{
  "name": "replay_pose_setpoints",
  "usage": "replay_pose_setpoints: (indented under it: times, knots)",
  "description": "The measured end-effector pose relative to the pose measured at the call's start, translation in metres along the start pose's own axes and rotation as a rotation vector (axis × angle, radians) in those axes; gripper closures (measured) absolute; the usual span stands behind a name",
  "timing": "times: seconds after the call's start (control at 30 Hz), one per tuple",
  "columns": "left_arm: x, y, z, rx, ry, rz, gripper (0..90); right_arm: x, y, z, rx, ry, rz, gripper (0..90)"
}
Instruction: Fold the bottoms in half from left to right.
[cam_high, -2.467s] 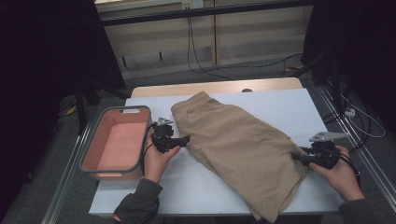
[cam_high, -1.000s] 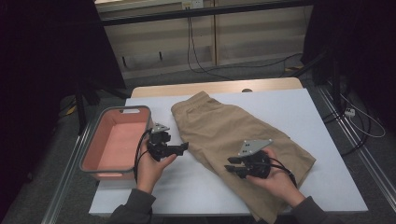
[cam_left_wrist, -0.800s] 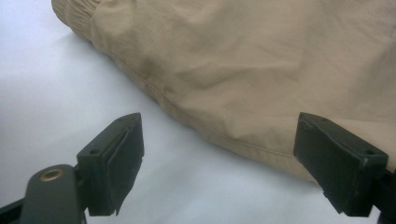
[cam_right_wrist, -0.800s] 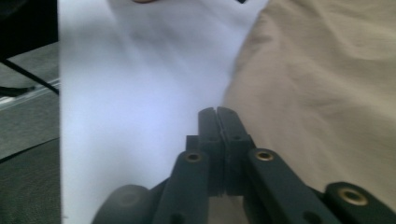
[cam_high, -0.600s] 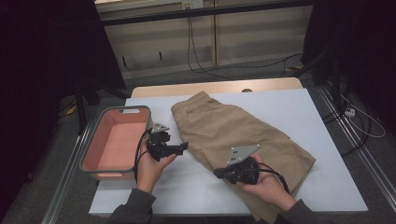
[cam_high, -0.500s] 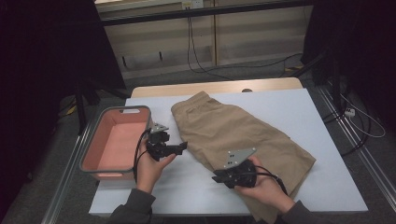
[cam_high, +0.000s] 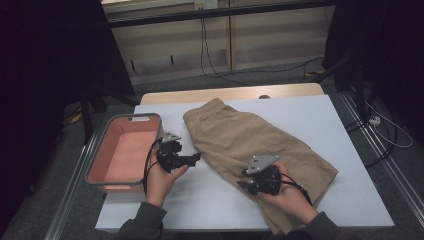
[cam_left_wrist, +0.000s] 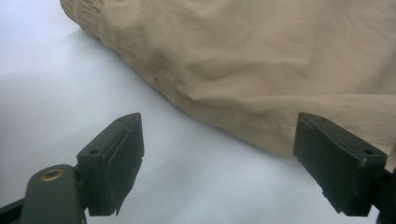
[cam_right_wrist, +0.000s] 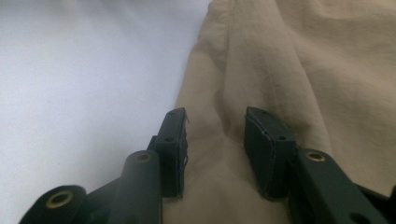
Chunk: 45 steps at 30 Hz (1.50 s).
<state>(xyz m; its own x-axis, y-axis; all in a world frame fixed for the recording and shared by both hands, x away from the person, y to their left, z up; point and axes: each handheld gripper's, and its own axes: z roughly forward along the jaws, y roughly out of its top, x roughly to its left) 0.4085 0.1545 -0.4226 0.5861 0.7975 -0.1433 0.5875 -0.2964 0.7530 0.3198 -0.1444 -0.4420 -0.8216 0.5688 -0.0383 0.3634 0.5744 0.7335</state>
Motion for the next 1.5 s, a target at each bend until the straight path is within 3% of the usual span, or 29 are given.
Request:
replay_pose_setpoints:
  times: [0.17,0.3,0.33,0.5,0.63,0.7,0.73,0.77,0.87,0.9,0.93,0.97,1.0,1.1,1.17,1.2,1.23,1.27,1.33,1.4,1.5]
  knots:
    - [-0.001,0.0,0.001,-0.001,-0.005,0.004,16.6,-0.005,-0.002,-0.004,0.007,-0.023,0.0,58.8]
    - [-0.001,0.0,0.001,-0.001,-0.005,0.004,16.6,-0.006,-0.006,0.002,0.043,-0.052,-0.031,59.8]
    - [-0.001,0.0,0.001,-0.002,-0.005,0.004,16.6,-0.007,-0.006,0.004,0.048,-0.057,-0.043,61.4]
    - [-0.001,-0.001,0.001,0.007,-0.005,0.005,16.7,-0.016,-0.008,0.006,0.051,-0.069,-0.005,82.6]
    - [-0.001,-0.001,0.002,0.005,-0.006,0.007,16.8,-0.02,-0.009,0.006,0.041,-0.058,0.026,86.1]
    - [-0.001,0.0,0.001,0.002,-0.007,0.004,16.8,-0.022,-0.008,0.003,0.025,-0.025,0.061,86.9]
    - [-0.001,0.0,0.001,0.0,-0.008,0.003,16.8,-0.022,-0.007,-0.003,-0.004,0.028,0.088,87.0]
    - [-0.001,0.0,0.001,0.0,-0.008,0.003,16.7,-0.022,-0.007,-0.003,-0.004,0.028,0.088,87.0]
    - [-0.001,0.001,0.002,0.002,-0.013,0.005,16.7,-0.014,-0.002,-0.011,-0.037,0.135,0.079,87.1]
    - [-0.002,0.001,0.002,0.0,-0.013,0.003,16.7,-0.008,0.0,-0.013,-0.041,0.159,0.063,87.0]
    - [-0.002,0.001,0.002,0.002,-0.012,0.005,16.8,0.004,0.004,-0.013,-0.03,0.187,0.016,87.0]
    - [-0.002,0.0,0.002,0.002,-0.012,0.005,16.8,0.004,0.004,-0.013,-0.03,0.187,0.016,87.0]
    - [-0.002,0.0,0.001,0.003,-0.011,0.001,16.7,0.009,0.005,-0.01,-0.008,0.16,-0.018,87.0]
    - [-0.001,0.0,0.0,0.0,-0.011,0.004,16.8,0.006,0.004,-0.008,-0.012,0.152,-0.009,86.9]
    - [0.0,0.001,0.0,0.001,-0.01,0.006,16.8,-0.002,0.004,-0.009,-0.027,0.065,-0.024,85.5]
    - [0.0,0.001,0.0,-0.002,-0.011,0.001,16.8,-0.006,0.003,-0.011,-0.033,0.01,-0.014,85.4]
    - [0.0,0.001,0.001,0.002,-0.013,0.004,16.8,-0.011,0.002,-0.012,-0.035,-0.008,0.011,85.3]
    - [0.0,0.0,0.001,0.004,-0.012,0.003,16.8,-0.015,0.0,-0.012,-0.039,0.005,0.034,84.8]
    - [-0.001,0.0,0.002,0.008,-0.014,0.004,16.8,-0.016,-0.001,-0.011,-0.032,-0.011,0.034,82.8]
    - [0.0,0.0,0.002,0.008,-0.014,0.007,16.8,-0.008,0.002,-0.006,-0.022,-0.007,0.008,75.3]
    - [0.0,0.0,0.003,0.007,-0.013,0.005,16.8,-0.002,0.007,-0.001,-0.019,0.005,-0.018,71.2]
